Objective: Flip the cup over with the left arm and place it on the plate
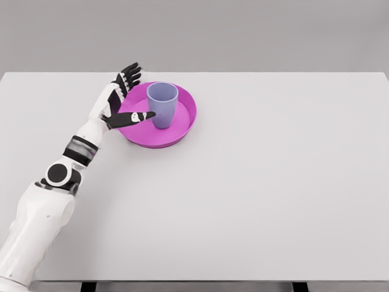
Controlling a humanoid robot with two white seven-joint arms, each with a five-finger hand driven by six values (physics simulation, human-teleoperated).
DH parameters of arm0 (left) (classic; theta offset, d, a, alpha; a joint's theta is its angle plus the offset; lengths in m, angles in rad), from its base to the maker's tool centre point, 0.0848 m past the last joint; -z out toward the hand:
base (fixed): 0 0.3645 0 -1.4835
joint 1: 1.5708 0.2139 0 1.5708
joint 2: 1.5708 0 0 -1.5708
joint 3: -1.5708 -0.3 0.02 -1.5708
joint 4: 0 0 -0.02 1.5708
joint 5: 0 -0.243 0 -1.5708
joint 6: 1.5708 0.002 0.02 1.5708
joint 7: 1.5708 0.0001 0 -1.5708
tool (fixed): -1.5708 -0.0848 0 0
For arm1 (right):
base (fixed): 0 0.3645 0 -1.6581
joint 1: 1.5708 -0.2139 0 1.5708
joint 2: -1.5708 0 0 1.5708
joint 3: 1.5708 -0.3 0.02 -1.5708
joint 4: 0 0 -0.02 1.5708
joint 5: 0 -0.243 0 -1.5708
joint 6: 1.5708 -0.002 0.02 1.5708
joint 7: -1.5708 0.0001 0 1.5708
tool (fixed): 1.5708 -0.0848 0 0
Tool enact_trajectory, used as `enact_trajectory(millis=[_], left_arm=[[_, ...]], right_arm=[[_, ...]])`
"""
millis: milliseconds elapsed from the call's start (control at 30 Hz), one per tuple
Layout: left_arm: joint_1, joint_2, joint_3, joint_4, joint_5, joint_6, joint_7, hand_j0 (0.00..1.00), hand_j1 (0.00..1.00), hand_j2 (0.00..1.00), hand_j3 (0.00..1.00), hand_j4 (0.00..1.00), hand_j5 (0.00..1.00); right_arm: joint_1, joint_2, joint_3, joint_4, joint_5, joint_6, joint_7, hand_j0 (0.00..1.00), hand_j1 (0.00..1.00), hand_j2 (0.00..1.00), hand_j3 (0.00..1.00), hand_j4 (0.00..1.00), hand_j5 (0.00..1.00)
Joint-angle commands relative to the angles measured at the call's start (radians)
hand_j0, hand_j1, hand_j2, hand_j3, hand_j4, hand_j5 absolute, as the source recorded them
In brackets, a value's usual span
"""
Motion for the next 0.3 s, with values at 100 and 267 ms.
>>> enact_trajectory(millis=[100, 267], left_arm=[[0.057, 0.411, -0.006, -0.130, 0.106, -0.071, -0.169, 1.00, 1.00, 1.00, 1.00, 1.00, 1.00], [0.089, 0.557, 0.004, -0.142, 0.350, -0.199, -0.412, 1.00, 1.00, 1.00, 1.00, 1.00, 1.00]], right_arm=[[0.000, 0.000, 0.000, 0.000, 0.000, 0.000, 0.000, 1.00, 1.00, 1.00, 1.00, 1.00, 1.00], [-0.002, 0.000, 0.000, 0.000, -0.001, 0.000, 0.000, 1.00, 1.00, 1.00, 1.00, 1.00, 1.00]])
